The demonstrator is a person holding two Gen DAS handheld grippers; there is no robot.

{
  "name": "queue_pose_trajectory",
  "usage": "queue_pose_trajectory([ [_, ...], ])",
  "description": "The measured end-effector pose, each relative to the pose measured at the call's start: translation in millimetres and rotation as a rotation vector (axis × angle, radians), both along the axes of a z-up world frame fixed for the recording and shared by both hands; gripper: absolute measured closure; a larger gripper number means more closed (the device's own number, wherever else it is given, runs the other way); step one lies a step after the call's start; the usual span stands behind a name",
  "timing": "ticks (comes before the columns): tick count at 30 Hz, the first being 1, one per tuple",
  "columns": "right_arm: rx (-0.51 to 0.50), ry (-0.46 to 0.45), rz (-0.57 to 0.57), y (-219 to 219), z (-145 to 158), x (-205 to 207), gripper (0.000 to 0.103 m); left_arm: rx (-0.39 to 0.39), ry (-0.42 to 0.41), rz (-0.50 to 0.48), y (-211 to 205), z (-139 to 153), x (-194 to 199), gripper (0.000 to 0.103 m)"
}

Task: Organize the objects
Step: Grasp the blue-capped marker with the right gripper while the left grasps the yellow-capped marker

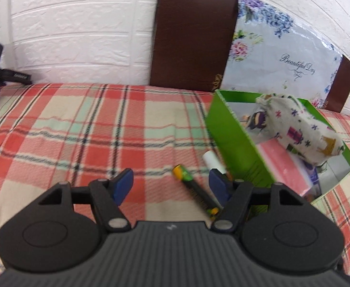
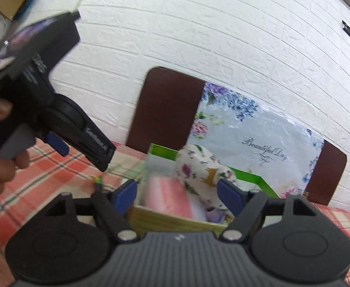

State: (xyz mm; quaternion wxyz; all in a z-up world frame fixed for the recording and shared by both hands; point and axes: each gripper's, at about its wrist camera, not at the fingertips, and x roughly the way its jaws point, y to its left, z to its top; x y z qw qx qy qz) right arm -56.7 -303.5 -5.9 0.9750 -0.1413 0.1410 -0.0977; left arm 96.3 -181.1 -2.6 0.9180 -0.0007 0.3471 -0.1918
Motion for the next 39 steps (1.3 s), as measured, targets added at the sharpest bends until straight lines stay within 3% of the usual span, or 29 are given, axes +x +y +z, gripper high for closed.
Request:
queue_pose_trajectory([
  [1, 0.015, 0.011, 0.023, 4, 0, -2, 0.037, 0.003, 0.003, 0.011, 6, -2, -1, 0.032],
  [3, 0.035, 0.054, 0.086, 13, 0, -1, 0.058, 0.007, 0.007, 0.031, 17, -5, -2, 0.032],
  [5, 0.037, 0.098, 0.132, 21, -3, 6, 0.065, 0.01, 0.014, 0.054, 28, -9, -3, 0.032],
  [9, 0.068, 0.175, 0.184, 35, -11, 22, 0.067, 0.024, 0.028, 0.097, 48, -18, -3, 0.032],
  [14, 0.072, 0.27, 0.145, 41, -29, 53, 0.066, 0.081, 0.035, 0.175, 72, -42, 2, 0.032],
  [18, 0.076, 0.333, 0.078, 32, -45, 75, 0.068, 0.155, -0.086, 0.15, 72, -50, -10, 0.029],
  [20, 0.082, 0.328, 0.073, 27, -48, 81, 0.075, 0.145, -0.105, 0.15, 75, -52, -12, 0.029],
  [23, 0.094, 0.346, 0.069, 26, -48, 89, 0.074, 0.12, -0.111, 0.147, 78, -52, -12, 0.027],
  [24, 0.128, 0.379, 0.089, 25, -48, 91, 0.082, 0.114, -0.114, 0.144, 78, -53, -12, 0.026],
  [27, 0.227, 0.406, 0.095, 17, -51, 88, 0.083, 0.105, -0.112, 0.137, 79, -53, -14, 0.025],
  [30, 0.394, 0.424, 0.12, 8, -49, 75, 0.083, 0.094, -0.041, 0.137, 78, -47, -16, 0.025],
  [34, 0.502, 0.434, 0.195, 12, -48, 57, 0.083, -0.075, 0.175, 0.047, 75, -31, -20, 0.028],
  [35, 0.524, 0.433, 0.206, 13, -48, 54, 0.083, -0.087, 0.211, 0.038, 71, -31, -22, 0.03],
  [39, 0.577, 0.415, 0.226, 17, -41, 45, 0.083, -0.043, 0.236, 0.027, 54, -30, -29, 0.042],
])
